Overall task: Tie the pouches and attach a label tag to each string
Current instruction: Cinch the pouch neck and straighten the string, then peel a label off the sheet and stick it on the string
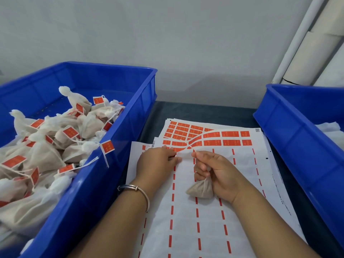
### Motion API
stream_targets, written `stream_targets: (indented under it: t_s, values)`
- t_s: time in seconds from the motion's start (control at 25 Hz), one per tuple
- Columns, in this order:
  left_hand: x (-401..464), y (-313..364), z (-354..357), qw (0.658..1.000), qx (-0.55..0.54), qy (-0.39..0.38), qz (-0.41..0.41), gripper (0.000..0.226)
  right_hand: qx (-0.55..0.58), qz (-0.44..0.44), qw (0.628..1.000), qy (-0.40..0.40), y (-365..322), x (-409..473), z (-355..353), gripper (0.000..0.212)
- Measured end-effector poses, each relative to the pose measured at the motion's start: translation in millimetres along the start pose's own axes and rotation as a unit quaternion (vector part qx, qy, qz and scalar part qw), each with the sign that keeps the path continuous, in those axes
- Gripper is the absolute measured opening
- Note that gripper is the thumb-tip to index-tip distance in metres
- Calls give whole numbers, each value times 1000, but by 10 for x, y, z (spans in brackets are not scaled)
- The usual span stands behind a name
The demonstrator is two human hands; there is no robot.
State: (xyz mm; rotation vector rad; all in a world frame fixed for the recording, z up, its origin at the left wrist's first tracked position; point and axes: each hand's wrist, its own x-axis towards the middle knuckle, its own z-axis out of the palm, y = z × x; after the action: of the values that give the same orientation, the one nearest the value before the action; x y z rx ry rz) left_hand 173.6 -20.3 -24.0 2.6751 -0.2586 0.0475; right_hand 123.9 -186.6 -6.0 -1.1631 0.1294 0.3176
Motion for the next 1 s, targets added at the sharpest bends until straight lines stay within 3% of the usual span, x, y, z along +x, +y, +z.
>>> stream_targets:
  t_s: [0.2, 0.64, 1.0]
  values:
    - [52, -31, 36, 995, -88, 24, -51, 35, -11, -2, 1000, 0, -11, -17, 8, 21]
    - [135, 33, 72, 983, -125, 47, -125, 21, -19, -3, 1000, 9, -21, -22, 34, 30]
    - [109, 21, 44, 977, -163, 91, -99, 10, -12, 2, 1000, 5, -37, -47, 48, 30]
